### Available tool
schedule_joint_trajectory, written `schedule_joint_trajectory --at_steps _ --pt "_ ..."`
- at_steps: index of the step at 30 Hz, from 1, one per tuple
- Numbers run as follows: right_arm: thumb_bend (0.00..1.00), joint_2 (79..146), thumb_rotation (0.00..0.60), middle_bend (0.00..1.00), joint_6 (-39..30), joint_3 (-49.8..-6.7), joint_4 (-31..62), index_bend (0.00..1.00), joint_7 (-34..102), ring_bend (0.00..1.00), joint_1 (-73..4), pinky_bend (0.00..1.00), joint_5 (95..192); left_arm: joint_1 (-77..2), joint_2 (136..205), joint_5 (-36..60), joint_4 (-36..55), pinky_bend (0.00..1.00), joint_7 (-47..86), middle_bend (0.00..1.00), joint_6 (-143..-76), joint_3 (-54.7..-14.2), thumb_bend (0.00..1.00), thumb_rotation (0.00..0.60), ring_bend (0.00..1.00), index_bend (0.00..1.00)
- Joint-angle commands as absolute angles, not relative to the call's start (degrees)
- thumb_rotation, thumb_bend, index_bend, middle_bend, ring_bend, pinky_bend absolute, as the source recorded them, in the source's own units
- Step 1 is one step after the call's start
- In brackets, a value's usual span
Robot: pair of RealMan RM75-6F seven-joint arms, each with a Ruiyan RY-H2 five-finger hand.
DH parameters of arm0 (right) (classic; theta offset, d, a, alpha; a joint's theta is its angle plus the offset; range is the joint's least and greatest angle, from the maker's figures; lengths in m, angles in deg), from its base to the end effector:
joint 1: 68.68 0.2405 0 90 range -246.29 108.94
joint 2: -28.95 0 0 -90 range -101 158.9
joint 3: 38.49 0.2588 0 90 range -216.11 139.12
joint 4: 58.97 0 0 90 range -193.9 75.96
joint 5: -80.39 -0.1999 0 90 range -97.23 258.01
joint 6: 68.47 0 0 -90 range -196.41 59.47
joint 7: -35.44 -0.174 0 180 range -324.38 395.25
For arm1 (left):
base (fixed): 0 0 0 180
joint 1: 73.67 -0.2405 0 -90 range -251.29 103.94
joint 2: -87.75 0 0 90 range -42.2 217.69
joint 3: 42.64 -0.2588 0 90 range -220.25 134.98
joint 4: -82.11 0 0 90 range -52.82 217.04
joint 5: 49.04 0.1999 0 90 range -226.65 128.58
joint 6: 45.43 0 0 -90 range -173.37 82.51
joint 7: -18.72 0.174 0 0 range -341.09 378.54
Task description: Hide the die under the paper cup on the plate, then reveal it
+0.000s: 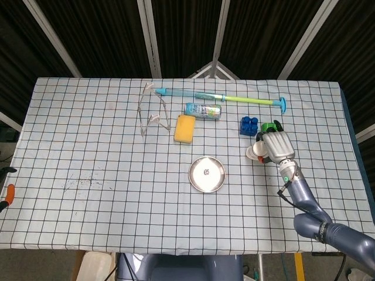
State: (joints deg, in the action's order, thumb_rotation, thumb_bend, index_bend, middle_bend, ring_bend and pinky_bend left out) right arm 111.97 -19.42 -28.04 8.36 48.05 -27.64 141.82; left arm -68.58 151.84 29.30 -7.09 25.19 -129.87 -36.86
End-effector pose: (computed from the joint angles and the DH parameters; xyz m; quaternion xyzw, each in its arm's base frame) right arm -0.2436 -0.4264 0.0554 0.7027 -0.3716 0.2914 0.5321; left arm -0.3352 0.2211 0.1920 -0.5719 -0.3559 -0.3306 0.6611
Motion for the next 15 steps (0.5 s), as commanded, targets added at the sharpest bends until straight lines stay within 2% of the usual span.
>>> schedule_joint_trajectory --at_steps 1,7,9,12,15 --pt "0.35 112.8 0.6 0.5 -20.8 -29.0 6.6 0.55 46.8 0.25 -28.0 0.0 142.1 -68.5 152.0 29.1 -7.0 0.12 25.4 0.0 -129.7 -36.8 0.7 0.6 0.0 0.33" --pt "0.34 113.8 0.6 0.5 -21.1 -29.2 4.6 0.55 44.8 0.24 -28.1 0.0 143.7 -68.3 152.1 29.1 -7.1 0.12 26.0 0.0 -129.4 -36.9 0.7 0.6 0.0 0.33" --pt "0.3 114.0 0.6 0.48 -21.0 -29.0 4.2 0.53 44.4 0.22 -28.2 0.0 143.7 -68.4 152.1 29.0 -7.1 0.12 25.9 0.0 -129.5 -36.8 0.7 0.6 0.0 0.33" --pt "0.17 114.1 0.6 0.34 -20.8 -28.9 3.8 0.37 44.4 0.14 -28.3 0.0 143.7 -68.4 152.0 28.8 -7.0 0.12 25.7 0.0 -129.6 -36.7 0.7 0.6 0.0 0.33" --pt "0.11 113.6 0.6 0.2 -21.2 -28.7 4.2 0.24 44.9 0.09 -28.5 0.0 142.8 -68.3 152.0 28.8 -7.0 0.12 25.7 0.0 -129.4 -36.8 0.7 0.6 0.0 0.33"
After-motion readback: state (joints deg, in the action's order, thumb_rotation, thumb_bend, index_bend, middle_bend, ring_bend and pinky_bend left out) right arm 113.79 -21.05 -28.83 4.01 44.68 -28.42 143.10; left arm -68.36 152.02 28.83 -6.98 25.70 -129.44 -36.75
